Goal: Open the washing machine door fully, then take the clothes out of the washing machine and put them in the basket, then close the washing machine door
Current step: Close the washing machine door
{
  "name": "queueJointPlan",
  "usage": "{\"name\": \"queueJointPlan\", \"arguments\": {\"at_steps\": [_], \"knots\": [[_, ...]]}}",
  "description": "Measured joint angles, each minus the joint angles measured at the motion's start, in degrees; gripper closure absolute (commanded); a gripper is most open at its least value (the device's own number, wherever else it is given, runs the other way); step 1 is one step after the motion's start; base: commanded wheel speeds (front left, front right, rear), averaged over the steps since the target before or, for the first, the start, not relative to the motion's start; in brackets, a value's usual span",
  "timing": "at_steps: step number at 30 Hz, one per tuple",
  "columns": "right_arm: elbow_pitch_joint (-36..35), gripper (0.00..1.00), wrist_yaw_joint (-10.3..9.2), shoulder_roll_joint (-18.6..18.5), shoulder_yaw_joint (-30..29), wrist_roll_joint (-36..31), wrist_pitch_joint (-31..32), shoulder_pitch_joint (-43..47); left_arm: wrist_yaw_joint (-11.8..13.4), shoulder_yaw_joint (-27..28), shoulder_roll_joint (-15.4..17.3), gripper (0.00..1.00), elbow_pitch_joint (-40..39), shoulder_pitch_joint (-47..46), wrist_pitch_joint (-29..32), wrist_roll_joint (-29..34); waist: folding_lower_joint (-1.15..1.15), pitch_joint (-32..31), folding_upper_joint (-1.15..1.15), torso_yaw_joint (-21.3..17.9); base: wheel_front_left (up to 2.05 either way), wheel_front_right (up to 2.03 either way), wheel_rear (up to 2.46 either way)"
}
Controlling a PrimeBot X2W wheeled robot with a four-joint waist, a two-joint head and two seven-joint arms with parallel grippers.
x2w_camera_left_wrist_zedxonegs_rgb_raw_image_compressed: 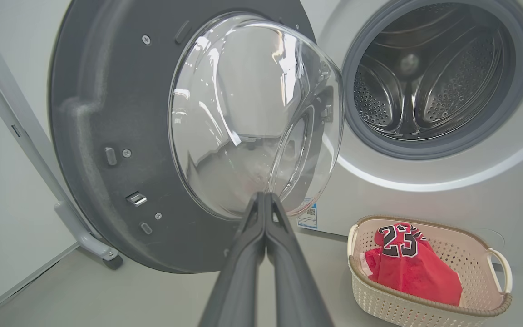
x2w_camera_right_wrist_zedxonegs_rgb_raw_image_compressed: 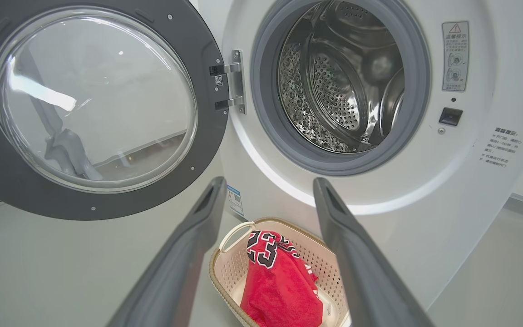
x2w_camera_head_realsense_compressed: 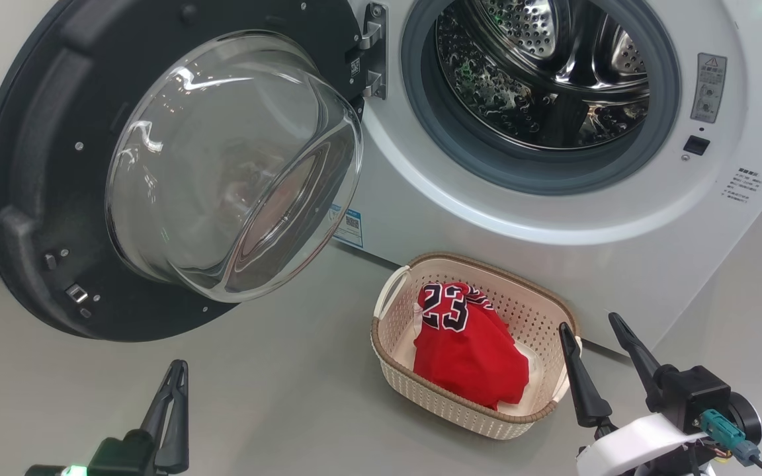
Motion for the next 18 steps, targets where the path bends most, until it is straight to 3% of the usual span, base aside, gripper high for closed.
{"name": "queueJointPlan", "arguments": {"at_steps": [11,14,18], "knots": [[0.08,0.0,0.0,0.01,0.02,0.0,0.0,0.0,0.16,1.01,-0.93,1.0,-1.09,0.03,-0.03,-3.36,0.0,-0.17,0.0,0.03,0.0,0.0,0.0],[0.08,0.0,-0.01,0.0,0.01,0.0,0.0,0.0,-0.1,1.53,-1.72,1.0,-2.2,0.03,-0.54,-7.83,0.0,-0.08,0.0,0.12,0.0,0.0,0.0],[0.04,0.0,-0.01,0.0,0.01,0.0,0.0,0.0,-2.25,1.69,-3.23,1.0,-3.8,0.04,-0.97,-18.52,0.0,0.14,0.0,0.22,0.0,0.0,0.0]]}}
